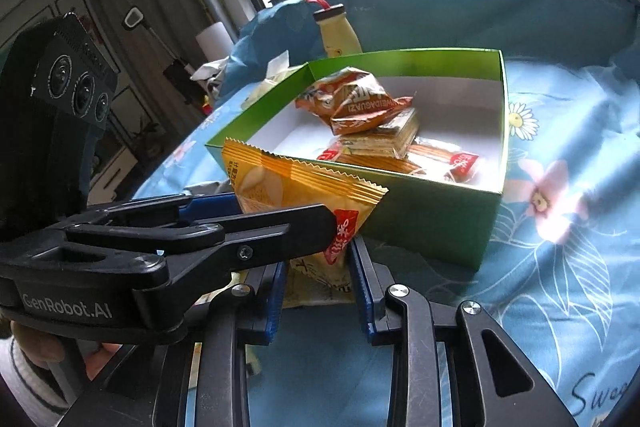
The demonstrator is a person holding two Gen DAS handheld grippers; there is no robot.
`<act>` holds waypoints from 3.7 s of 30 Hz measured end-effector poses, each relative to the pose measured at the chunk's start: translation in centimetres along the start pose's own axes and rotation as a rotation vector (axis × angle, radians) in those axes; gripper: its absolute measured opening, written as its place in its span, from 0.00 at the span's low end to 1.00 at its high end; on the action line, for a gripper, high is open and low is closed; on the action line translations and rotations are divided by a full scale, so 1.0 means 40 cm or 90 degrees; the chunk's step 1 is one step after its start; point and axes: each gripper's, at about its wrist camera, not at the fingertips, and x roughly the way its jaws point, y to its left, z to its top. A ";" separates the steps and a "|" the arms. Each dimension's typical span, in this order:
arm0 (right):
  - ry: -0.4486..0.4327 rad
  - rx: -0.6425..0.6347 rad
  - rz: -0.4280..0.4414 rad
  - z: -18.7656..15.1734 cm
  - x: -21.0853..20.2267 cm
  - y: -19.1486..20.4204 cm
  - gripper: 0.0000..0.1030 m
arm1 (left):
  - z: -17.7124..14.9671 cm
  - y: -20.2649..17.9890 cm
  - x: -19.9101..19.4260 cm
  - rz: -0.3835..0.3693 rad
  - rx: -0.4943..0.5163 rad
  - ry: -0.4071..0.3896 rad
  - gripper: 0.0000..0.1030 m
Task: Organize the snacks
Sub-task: 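Grasp the orange red-labelled cake pack with the left tool, then lift the cake pack and carry it over the green box, then open the left tool to release the cake pack inside the box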
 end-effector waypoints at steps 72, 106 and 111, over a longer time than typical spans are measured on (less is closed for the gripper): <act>-0.094 -0.015 -0.004 0.245 -0.056 -0.068 0.32 | 0.257 -0.052 0.005 -0.009 0.037 -0.025 0.62; -0.003 0.034 0.006 0.247 0.133 -0.130 0.32 | 0.251 0.065 0.142 0.020 -0.035 0.043 0.62; 0.006 0.037 0.008 0.245 0.135 -0.131 0.32 | 0.253 0.064 0.151 0.028 -0.039 0.047 0.64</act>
